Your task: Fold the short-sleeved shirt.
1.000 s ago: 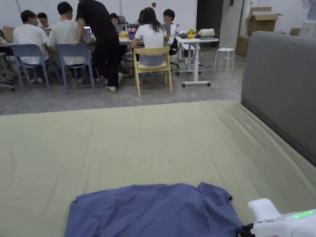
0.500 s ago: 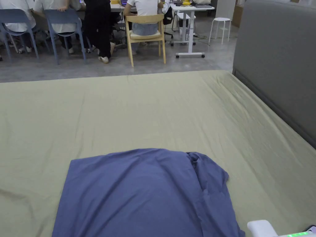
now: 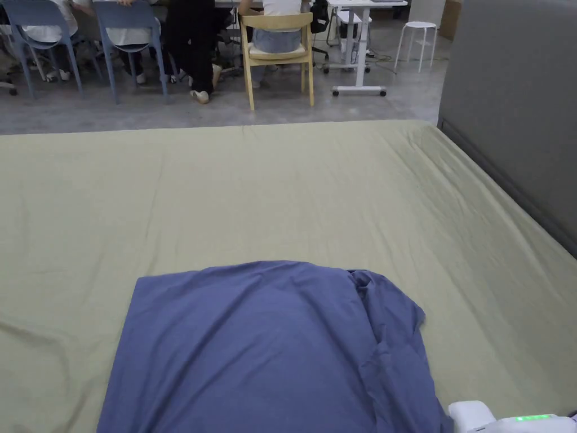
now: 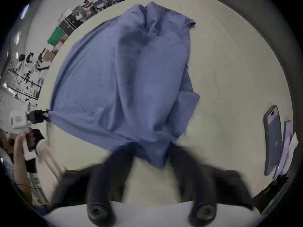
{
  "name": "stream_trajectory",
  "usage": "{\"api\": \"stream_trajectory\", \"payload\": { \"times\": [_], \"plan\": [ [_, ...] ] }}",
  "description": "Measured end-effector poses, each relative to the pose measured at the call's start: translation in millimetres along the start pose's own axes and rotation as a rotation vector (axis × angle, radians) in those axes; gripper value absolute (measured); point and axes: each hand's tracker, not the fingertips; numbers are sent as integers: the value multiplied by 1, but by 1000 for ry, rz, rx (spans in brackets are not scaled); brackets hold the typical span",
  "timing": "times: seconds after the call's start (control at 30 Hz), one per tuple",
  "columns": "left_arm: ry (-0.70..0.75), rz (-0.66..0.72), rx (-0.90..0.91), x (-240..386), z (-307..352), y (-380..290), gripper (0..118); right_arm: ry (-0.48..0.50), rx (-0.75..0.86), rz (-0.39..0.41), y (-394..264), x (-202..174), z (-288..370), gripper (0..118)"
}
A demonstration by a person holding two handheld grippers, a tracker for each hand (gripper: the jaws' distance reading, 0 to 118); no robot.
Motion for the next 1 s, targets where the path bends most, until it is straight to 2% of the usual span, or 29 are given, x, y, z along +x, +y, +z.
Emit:
{"api": "stream_trajectory", "payload": {
  "times": [0.03, 0.07, 0.1, 0.13, 0.23, 0.33, 0.37, 0.4, 0.43, 0.47, 0.53, 0.57, 0.6, 0.63, 0.8, 0.83, 0.9, 0.97, 1.0],
  "plan": [
    [-24, 11, 37, 2, 10, -2, 90, 19, 12, -20, 1, -1, 11, 99],
    [-19, 17, 100, 5, 25, -7, 101, -3, 68, -32, 0, -3, 28, 109],
    [-48, 39, 172, 7, 39, -11, 118, 25, 207, -25, -2, -4, 58, 118],
    [-84, 65, 230, 4, 53, -10, 118, 80, 304, -27, 5, -4, 79, 115],
    [-122, 80, 255, 2, 66, -9, 118, 147, 403, -118, 9, -6, 106, 118],
    [-181, 46, 177, 16, 70, -8, 118, 167, 418, -147, 14, -11, 113, 118],
    [-187, 24, 163, 19, 69, -9, 118, 162, 417, -145, 14, -19, 115, 112],
    [-169, 7, 176, 23, 70, -11, 104, 135, 411, -123, 14, -26, 113, 91],
    [-148, -31, 189, 32, 69, -15, 44, 81, 411, -74, 12, -34, 110, 25],
    [-109, -62, 188, 38, 66, -17, 0, 26, 400, -31, 10, -43, 103, 3],
    [-75, -65, 166, 41, 55, -21, 0, 24, 372, 25, 3, -40, 80, 3],
    [-104, -65, 163, 40, 55, -23, 0, 73, 343, 33, 2, -40, 73, 3],
    [-159, -33, 145, 38, 52, -25, 0, 108, 317, 21, 0, -40, 66, 3],
    [-164, -8, 144, 37, 50, -25, 0, 99, 321, 24, -1, -48, 69, 3],
    [-135, -54, 178, 47, 50, 7, 0, 105, 307, 35, 2, -55, 61, 3],
    [-154, -62, 196, 48, 49, 28, 13, 111, 307, 41, 3, -56, 60, 3],
    [-84, -138, 295, 58, 39, 72, 116, 121, 307, 45, 6, -58, 63, 3],
    [5, -213, 323, 65, 10, 126, 118, 128, 313, 42, 6, -59, 65, 3],
    [-42, -154, 406, 62, 2, 158, 118, 134, 316, 41, 5, -59, 65, 3]
  ]
}}
